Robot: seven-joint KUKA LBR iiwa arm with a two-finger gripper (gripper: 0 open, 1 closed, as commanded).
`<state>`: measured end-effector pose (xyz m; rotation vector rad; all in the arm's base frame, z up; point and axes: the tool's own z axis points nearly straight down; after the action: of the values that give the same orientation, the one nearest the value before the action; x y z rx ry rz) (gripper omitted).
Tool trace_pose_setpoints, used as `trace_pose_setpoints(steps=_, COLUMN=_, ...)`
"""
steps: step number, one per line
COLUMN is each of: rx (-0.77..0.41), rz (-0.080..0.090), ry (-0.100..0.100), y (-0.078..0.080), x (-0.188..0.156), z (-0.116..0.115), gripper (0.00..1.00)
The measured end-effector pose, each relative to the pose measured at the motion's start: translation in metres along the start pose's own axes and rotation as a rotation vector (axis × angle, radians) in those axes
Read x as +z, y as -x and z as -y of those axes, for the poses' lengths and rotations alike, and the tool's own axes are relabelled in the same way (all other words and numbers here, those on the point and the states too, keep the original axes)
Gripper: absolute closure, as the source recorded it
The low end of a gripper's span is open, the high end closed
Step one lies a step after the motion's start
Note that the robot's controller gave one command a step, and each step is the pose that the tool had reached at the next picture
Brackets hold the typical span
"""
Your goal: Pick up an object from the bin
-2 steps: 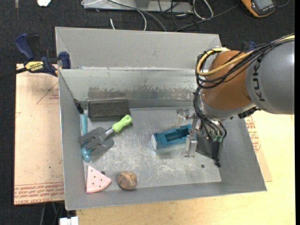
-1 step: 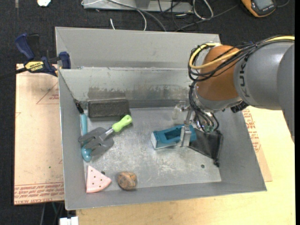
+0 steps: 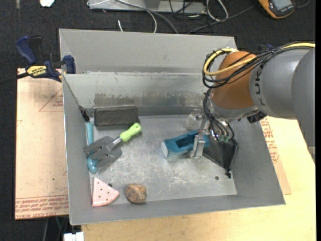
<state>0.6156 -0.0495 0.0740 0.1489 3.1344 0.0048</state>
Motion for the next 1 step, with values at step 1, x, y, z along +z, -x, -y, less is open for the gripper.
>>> trace_pose_setpoints(steps=1, rx=-0.088, rz=-0.002, ry=-0.001, y=-0.0028, x=0.0035, z=-0.0142, gripper=1.0)
